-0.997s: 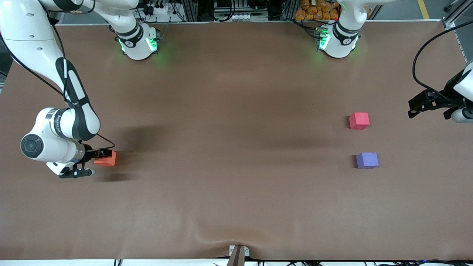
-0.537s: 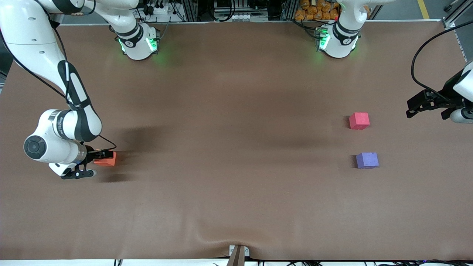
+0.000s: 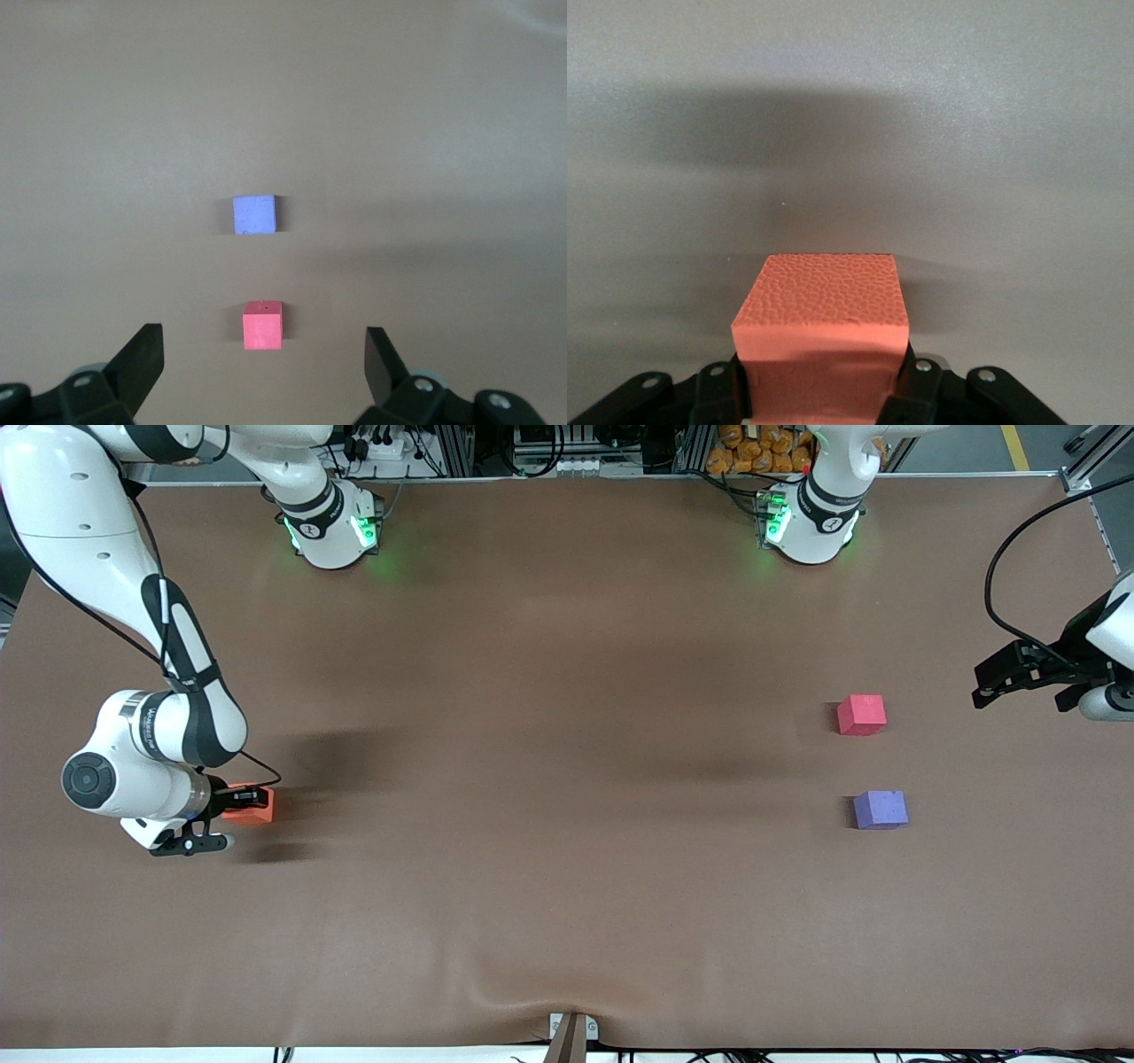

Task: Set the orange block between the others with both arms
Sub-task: 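Lift the orange cube and carry it toward the table middle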

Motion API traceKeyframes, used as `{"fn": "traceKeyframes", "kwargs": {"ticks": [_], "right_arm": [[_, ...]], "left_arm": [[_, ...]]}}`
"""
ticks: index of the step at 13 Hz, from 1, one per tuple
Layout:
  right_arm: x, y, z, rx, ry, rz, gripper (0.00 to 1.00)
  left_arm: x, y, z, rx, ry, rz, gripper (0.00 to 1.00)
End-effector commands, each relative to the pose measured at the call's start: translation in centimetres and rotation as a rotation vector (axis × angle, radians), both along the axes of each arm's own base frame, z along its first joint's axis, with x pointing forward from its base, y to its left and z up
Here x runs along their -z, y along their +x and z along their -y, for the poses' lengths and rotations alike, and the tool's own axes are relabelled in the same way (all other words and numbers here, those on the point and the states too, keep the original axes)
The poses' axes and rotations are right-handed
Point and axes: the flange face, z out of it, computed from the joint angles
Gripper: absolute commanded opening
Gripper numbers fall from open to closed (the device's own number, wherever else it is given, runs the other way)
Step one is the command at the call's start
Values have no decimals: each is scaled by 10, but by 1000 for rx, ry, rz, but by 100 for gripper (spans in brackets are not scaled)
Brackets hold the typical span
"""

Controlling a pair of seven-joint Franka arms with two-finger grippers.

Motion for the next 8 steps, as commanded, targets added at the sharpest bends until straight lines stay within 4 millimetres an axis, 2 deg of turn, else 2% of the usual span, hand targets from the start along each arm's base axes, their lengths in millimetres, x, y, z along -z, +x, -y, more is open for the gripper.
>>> {"fn": "traceKeyframes", "kwargs": {"ticks": [1,2,6,8], "right_arm": [[-12,7,-8,-2,3,19,0],[-20,8,-16,-14,3,21,0],[-69,34,-62,-77,10,-39,0],[-73,36,-91,-97,37,-35,0]], "left_arm": [[-1,0,-1,-8,-21,-10,100],[-1,0,-2,-9,-19,-10,100],[2,0,-6,-17,-21,-27,100],[2,0,-6,-18,-21,-25,100]]}}
